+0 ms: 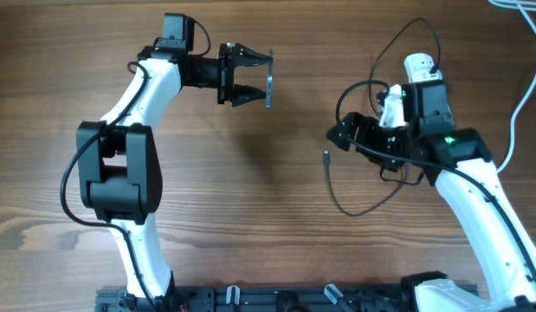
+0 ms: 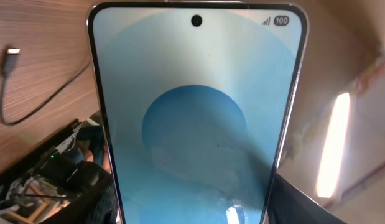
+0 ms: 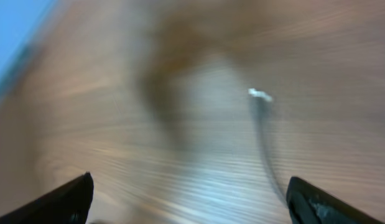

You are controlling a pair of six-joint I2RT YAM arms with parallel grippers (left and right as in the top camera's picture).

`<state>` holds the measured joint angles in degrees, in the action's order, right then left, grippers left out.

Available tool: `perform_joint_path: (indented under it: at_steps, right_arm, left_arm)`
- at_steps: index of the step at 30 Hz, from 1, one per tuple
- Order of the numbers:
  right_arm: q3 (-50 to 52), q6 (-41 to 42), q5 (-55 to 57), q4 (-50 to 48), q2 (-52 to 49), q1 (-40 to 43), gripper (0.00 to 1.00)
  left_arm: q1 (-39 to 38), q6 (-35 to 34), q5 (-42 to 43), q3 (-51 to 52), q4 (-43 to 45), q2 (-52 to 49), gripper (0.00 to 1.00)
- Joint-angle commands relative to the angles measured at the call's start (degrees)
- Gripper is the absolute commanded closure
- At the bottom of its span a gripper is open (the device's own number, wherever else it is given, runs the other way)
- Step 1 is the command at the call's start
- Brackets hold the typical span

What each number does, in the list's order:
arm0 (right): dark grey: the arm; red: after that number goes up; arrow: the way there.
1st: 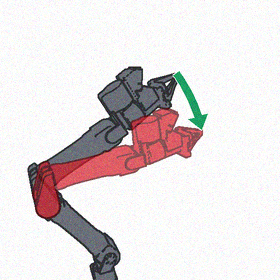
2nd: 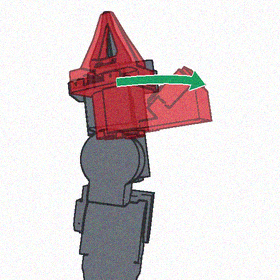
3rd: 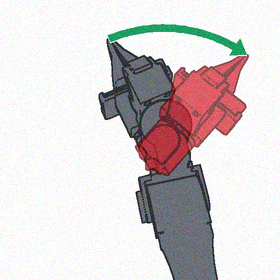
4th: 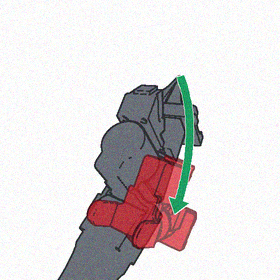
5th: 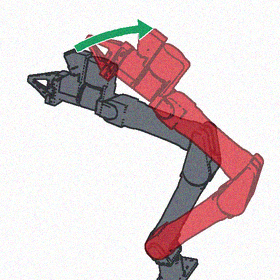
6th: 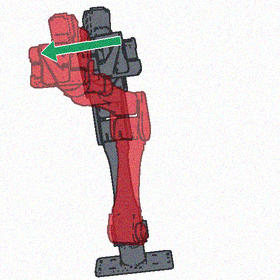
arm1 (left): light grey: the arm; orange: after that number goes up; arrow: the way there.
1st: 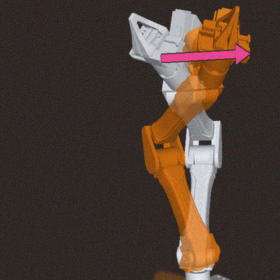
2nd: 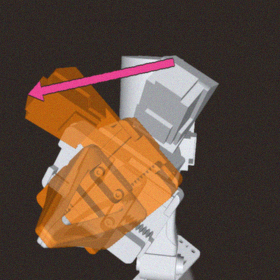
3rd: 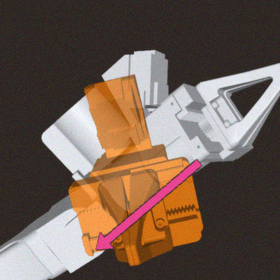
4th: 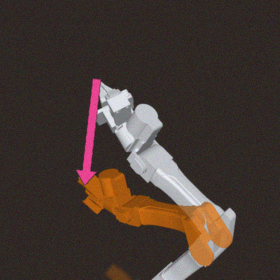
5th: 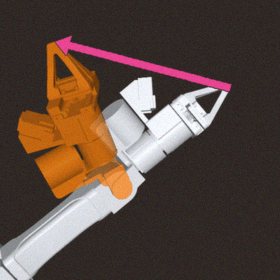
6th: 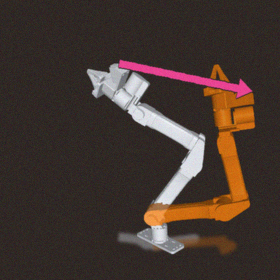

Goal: Plug charger to phone and switch on socket

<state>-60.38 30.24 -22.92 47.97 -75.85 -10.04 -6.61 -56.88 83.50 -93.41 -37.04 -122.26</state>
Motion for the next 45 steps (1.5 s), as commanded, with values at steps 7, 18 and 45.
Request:
perform_joint_path:
  at_steps: [7, 18, 45]
  right_arm:
    - [-11.87, 4.44, 27.43, 5.42, 0.33, -12.55, 0.01]
    - [-27.56, -2.78, 19.67, 1.36, -2.16, -22.16, 0.24]
    - [-49.20, 4.50, 38.40, 7.13, -32.61, -30.29, 0.43]
  left_arm:
    - [0.37, -9.44, -0.72, -1.18, 1.75, 2.05, 0.42]
    - [0.35, -9.46, -0.61, -1.18, 3.06, 2.05, 0.41]
    - [0.37, -9.86, 2.75, -1.18, 3.04, 2.05, 0.40]
